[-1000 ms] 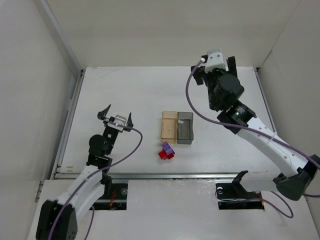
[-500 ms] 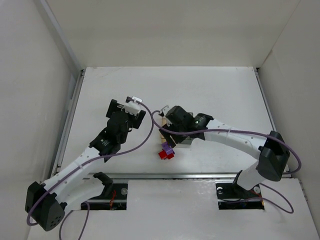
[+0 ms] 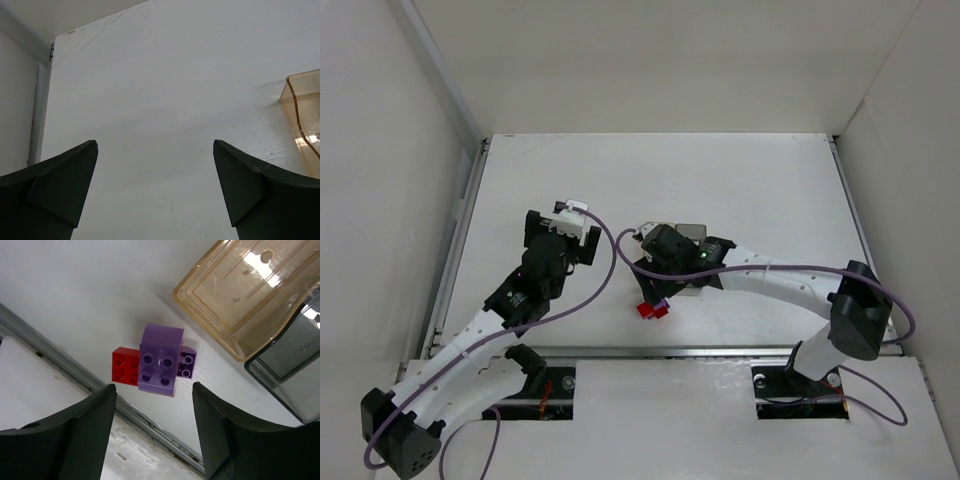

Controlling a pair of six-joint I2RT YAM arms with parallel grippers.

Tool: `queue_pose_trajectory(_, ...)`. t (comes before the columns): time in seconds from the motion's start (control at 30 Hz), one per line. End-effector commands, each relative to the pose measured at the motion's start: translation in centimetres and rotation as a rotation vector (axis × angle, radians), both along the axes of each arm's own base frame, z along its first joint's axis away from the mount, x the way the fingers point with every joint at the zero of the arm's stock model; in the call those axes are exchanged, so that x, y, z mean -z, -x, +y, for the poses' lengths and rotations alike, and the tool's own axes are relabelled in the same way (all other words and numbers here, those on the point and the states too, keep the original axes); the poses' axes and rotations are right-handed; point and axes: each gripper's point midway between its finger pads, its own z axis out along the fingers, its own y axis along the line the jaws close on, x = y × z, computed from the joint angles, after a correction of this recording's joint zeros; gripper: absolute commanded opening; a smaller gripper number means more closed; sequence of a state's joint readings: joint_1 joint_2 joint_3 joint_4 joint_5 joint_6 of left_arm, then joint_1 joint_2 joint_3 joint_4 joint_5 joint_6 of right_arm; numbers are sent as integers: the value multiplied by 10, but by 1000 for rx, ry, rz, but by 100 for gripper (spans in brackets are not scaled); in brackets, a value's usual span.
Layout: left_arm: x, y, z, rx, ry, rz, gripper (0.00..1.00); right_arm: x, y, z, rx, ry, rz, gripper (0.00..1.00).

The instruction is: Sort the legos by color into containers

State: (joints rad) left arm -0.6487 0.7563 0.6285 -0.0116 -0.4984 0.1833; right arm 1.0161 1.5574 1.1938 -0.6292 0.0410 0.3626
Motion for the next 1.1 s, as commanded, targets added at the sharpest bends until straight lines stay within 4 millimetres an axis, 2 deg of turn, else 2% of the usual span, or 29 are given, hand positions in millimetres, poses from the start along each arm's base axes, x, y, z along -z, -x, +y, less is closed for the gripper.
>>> queue_pose_trajectory(0.0,0,2,0,-9,24,-2,99,4,-13,8,69,-13,-31,67)
queue_pose_trajectory(0.2,4,4,1,-9,19,6,99,10,-23,14,89,5,-55,62)
queue_pose_trajectory(0.4,3,5,2,-9,19,6,99,22,-18,19,68,26,-43,59)
queue_pose_trajectory(0.5,3,5,2,-9,19,6,99,22,-16,20,63,22,-36,39)
queue_pose_trajectory(0.53,3,5,2,-9,19,6,99,22,-16,20,63,22,-36,23)
queue_pose_trajectory(0.6,3,5,1,5,9,6,99,21,-15,23,46,8,-32,9)
queue_pose_trajectory(0.67,1,7,-2,33,9,0,96,12,-13,25,40,-17,-36,0)
queue_pose_trajectory(0.7,1,9,-7,76,0,5,96,12,-13,25,40,-18,-36,0)
queue_pose_trajectory(0.77,-2,16,-17,161,-10,7,96,-14,-14,30,34,-66,-53,0)
queue_pose_trajectory(0.8,0,25,-36,305,-39,15,96,-24,-15,31,43,-86,-57,0)
queue_pose_trajectory(0.83,-9,32,-45,387,-48,-7,96,-34,-16,29,50,-91,-70,0)
queue_pose_trajectory(0.87,-11,40,-54,475,-72,-9,96,-49,-19,31,71,-123,-91,0)
queue_pose_trajectory(0.9,-12,49,-64,566,-95,-21,98,-76,-23,35,85,-183,-125,0)
queue_pose_trajectory(0.93,-15,59,-78,685,-118,-49,100,-88,-25,37,101,-212,-139,0)
queue_pose_trajectory(0.97,-16,65,-82,733,-129,-59,100,-94,-29,35,116,-208,-156,0)
queue_pose_trajectory(1.0,-20,70,-86,773,-136,-66,100,-115,-34,39,135,-243,-180,0)
queue_pose_trajectory(1.03,-18,79,-96,852,-138,-56,100,-121,-37,40,150,-247,-185,0)
queue_pose_trajectory(1.07,-19,79,-101,883,-151,-43,100,-123,-39,40,157,-235,-189,0)
